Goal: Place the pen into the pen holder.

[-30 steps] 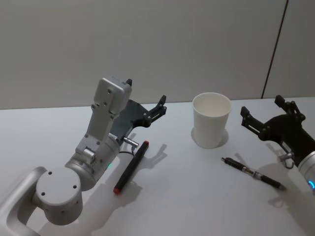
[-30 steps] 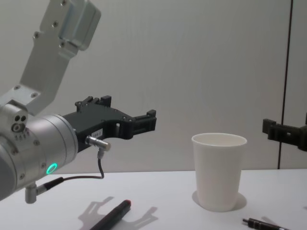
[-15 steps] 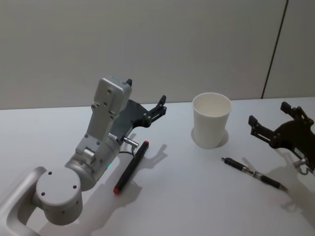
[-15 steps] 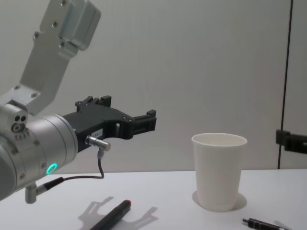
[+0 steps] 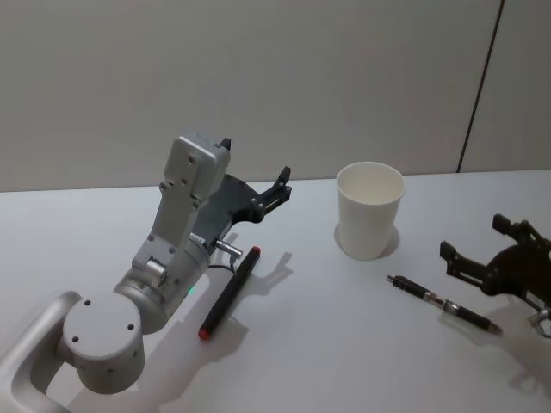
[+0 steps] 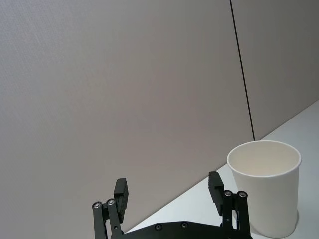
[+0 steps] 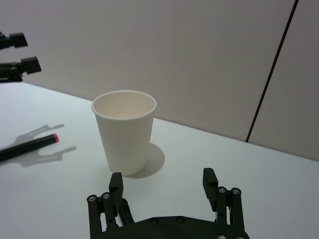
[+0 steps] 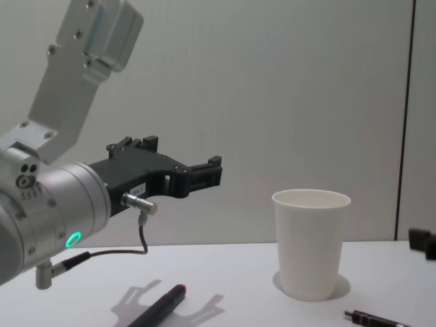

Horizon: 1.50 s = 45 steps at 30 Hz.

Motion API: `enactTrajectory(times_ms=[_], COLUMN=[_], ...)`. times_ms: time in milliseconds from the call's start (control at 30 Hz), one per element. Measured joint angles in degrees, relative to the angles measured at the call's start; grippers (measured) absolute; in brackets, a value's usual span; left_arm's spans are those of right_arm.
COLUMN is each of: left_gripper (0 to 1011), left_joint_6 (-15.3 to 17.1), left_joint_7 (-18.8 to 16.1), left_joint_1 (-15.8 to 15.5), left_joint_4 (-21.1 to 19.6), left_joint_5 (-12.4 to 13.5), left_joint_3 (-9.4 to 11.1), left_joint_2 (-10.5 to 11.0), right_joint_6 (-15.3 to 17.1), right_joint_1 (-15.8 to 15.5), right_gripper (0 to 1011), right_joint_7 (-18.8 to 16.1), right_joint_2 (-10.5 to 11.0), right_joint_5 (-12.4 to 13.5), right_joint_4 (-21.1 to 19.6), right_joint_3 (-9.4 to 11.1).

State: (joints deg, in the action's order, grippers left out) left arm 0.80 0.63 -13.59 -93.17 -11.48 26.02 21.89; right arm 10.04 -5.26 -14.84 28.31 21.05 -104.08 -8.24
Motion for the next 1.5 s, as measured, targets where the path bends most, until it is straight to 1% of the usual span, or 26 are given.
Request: enactTrajectory(times_ms=[300,333,367,467,500,600,700,967,1500], left_gripper=[1001,1001,1001,1001,1001,1001,1001,1001,1001], left_joint_6=[0.0,0.0,0.0,0.0,0.0,0.0,0.0,0.0,0.0], left_joint_7=[0.0,0.0,0.0,0.0,0.0,0.0,0.0,0.0,0.0], left_joint_1=[0.0,0.0,0.0,0.0,0.0,0.0,0.0,0.0,0.0], left_joint_4=[0.0,0.0,0.0,0.0,0.0,0.0,0.0,0.0,0.0], left_joint_5=[0.0,0.0,0.0,0.0,0.0,0.0,0.0,0.0,0.0], left_joint_3=[0.0,0.0,0.0,0.0,0.0,0.0,0.0,0.0,0.0], left_joint_2=[0.0,0.0,0.0,0.0,0.0,0.0,0.0,0.0,0.0], right_joint_6=[4.3,5.5,5.5,7.5,7.5,9.2,10.3,12.0,12.0], right_joint_1=[-1.3,-1.4,-1.4,-1.5,-1.5,-1.5,-1.3,-0.4,1.1], right_gripper=[1001,1001,1001,1001,1001,1001,1001,1001,1001], right_joint_7=[-1.8,-2.3,-2.3,-3.3,-3.3,-4.3,-5.0,-6.6,-6.7], right_joint_2=[1.8,2.1,2.1,2.6,2.6,2.9,3.0,2.7,1.5], right_joint_5=[-0.7,-1.0,-1.0,-1.7,-1.7,-2.5,-3.2,-5.2,-7.3], right_joint_4=[-1.1,-1.2,-1.2,-1.5,-1.5,-1.6,-1.6,-0.8,2.1], right_joint_3=[0.2,0.2,0.2,0.1,0.1,-0.2,-0.5,-1.5,-2.5])
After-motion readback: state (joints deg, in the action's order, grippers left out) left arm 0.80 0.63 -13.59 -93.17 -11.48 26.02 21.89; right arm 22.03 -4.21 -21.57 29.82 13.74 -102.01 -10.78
